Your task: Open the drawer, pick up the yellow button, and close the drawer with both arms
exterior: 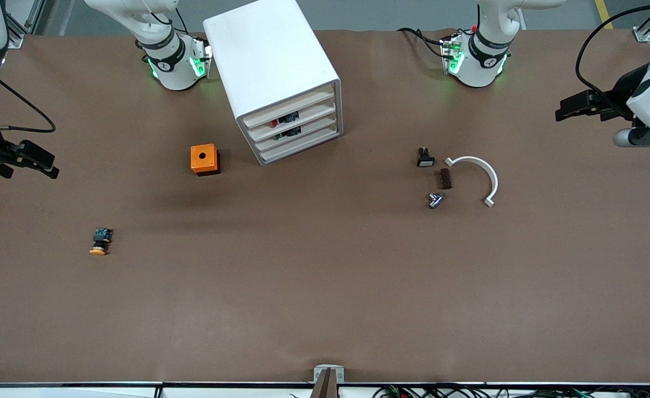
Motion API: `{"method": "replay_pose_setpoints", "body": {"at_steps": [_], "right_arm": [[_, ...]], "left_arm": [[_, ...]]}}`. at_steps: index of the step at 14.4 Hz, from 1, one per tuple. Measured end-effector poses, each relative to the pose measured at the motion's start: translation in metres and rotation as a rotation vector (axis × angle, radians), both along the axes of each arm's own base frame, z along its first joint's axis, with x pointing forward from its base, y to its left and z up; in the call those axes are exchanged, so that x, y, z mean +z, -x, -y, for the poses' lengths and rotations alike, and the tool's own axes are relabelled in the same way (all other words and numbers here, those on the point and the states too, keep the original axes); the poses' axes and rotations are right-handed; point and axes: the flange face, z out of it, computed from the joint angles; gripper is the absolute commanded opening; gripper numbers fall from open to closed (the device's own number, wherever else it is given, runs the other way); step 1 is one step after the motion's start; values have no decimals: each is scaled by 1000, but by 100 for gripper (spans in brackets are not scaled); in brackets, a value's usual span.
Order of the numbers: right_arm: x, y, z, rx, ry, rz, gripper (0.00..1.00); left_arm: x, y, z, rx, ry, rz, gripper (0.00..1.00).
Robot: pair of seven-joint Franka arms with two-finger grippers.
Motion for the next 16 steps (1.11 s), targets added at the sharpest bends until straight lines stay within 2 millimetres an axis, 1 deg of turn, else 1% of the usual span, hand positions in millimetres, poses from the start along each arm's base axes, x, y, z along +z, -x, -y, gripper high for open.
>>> {"method": "replay_pose_setpoints", "body": {"at_steps": [2, 4, 8, 11, 13, 16], "right_arm": [[15, 1, -6, -8, 5, 6, 100], [27, 1, -9, -12, 10, 17, 100], [41, 1, -9, -15, 14, 41, 100], [59, 3, -9, -16, 15, 53, 100], [64, 5, -9, -22, 14, 46, 100], [64, 6, -9, -26, 13, 41, 100]], "left_arm": [[-4, -2, 0, -7, -23, 72, 100], [-1, -9, 5, -15, -26, 138, 100], [17, -23, 7, -27, -25, 203, 100], [30, -34, 7, -26, -28, 236, 100], [36, -36, 10, -31, -28, 247, 100], [40, -28, 15, -43, -28, 192, 100]]}}
